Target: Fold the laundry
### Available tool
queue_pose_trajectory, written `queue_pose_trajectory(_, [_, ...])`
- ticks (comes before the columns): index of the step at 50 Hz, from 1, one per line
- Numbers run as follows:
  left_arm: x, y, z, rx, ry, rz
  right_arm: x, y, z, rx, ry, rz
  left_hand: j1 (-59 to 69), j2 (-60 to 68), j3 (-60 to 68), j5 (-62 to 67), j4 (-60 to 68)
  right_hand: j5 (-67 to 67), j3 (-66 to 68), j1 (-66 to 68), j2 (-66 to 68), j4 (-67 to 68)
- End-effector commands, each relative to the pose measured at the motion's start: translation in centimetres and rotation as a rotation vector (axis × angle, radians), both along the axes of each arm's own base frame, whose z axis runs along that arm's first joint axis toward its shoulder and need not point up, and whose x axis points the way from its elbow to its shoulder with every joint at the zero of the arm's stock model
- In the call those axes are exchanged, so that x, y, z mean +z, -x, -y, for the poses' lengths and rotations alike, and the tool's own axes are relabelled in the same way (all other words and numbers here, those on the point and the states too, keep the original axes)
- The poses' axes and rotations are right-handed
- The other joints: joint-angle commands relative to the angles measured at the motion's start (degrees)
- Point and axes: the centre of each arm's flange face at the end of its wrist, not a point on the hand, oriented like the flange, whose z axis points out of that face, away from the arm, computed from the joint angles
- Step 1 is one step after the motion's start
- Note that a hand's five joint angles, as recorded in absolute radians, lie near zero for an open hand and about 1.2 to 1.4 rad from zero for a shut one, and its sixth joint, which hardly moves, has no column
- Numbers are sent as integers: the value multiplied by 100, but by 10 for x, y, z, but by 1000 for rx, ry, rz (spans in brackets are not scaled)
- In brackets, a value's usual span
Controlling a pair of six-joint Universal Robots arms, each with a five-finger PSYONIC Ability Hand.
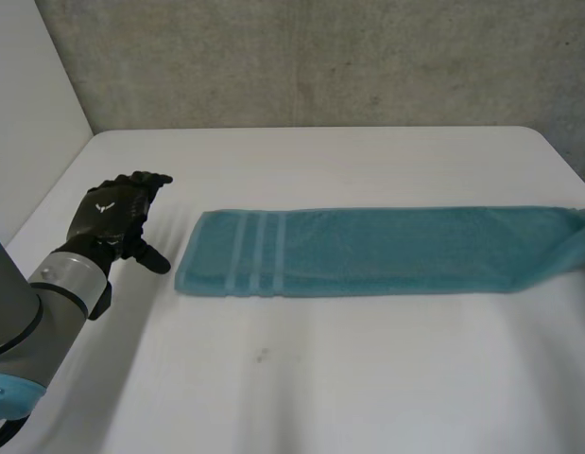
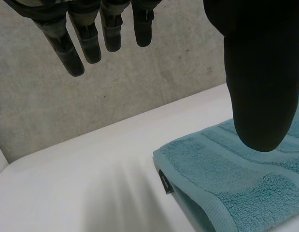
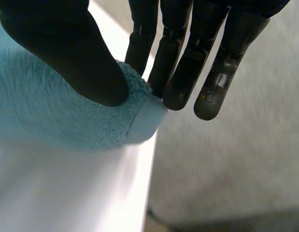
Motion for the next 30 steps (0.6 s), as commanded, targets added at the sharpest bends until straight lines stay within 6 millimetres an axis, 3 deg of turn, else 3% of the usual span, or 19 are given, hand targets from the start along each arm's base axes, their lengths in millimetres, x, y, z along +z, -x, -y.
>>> queue_pose_trajectory(1, [1, -2, 1, 8, 1, 0, 40, -131, -24, 294, 121, 60, -116, -166, -232, -266, -181, 1375, 1236, 2557, 1245, 1172])
queue_pose_trajectory(2, [1, -3, 1, 9, 3, -1, 50, -164, -35, 375, 152, 67, -116, -166, -232, -266, -181, 1375, 1236, 2557, 1245, 1172])
queue_pose_trajectory(5, [3, -5, 3, 19, 9, -2, 62, -215, -56, 499, 198, 79, -116, -166, -232, -266, -181, 1375, 1236, 2557, 1245, 1172])
queue_pose_trajectory(6, [3, -6, 3, 20, 9, -2, 65, -246, -71, 575, 222, 90, -116, -166, -232, -266, -181, 1375, 1236, 2557, 1245, 1172])
queue_pose_trajectory(9, [4, -8, 6, 28, 18, -4, 56, -292, -93, 684, 239, 102, -116, -166, -232, -266, -181, 1375, 1236, 2557, 1245, 1172])
queue_pose_trajectory(10, [4, -8, 6, 29, 22, -5, 48, -322, -111, 760, 248, 112, -116, -166, -232, -266, -181, 1375, 1236, 2557, 1245, 1172])
queue_pose_trajectory(14, [6, -15, 12, 66, 39, -6, 29, -381, -158, 917, 253, 135, -116, -166, -232, -266, -181, 1375, 1236, 2557, 1245, 1172])
queue_pose_trajectory(17, [7, -19, 14, 91, 45, -7, 6, -413, -190, 1015, 232, 142, -116, -166, -232, -266, -181, 1375, 1236, 2557, 1245, 1172])
queue_pose_trajectory(19, [8, -21, 16, 104, 50, -7, -1, -420, -198, 1037, 225, 143, -116, -166, -232, -266, -181, 1375, 1236, 2557, 1245, 1172])
queue_pose_trajectory(21, [9, -22, 17, 108, 54, -8, -24, -438, -226, 1106, 186, 140, -116, -166, -232, -266, -181, 1375, 1236, 2557, 1245, 1172])
queue_pose_trajectory(26, [10, -23, 17, 111, 54, -9, -56, -446, -247, 1135, 128, 111, -116, -166, -232, -266, -181, 1281, 1142, 2463, 1151, 1078])
queue_pose_trajectory(28, [9, -23, 17, 109, 52, -9, -59, -445, -245, 1126, 119, 105, -116, -166, -232, -266, -181, -1882, -2021, -700, -2012, -2085])
queue_pose_trajectory(29, [9, -23, 17, 109, 53, -8, -58, -443, -242, 1103, 119, 98, -116, -166, -232, -266, -181, -4180, -4319, -2998, -4310, -4384])
queue_pose_trajectory(30, [9, -23, 17, 109, 53, -8, -55, -442, -239, 1084, 123, 97, -116, -166, -232, -266, -181, -4569, -4708, -3388, -4699, -4773])
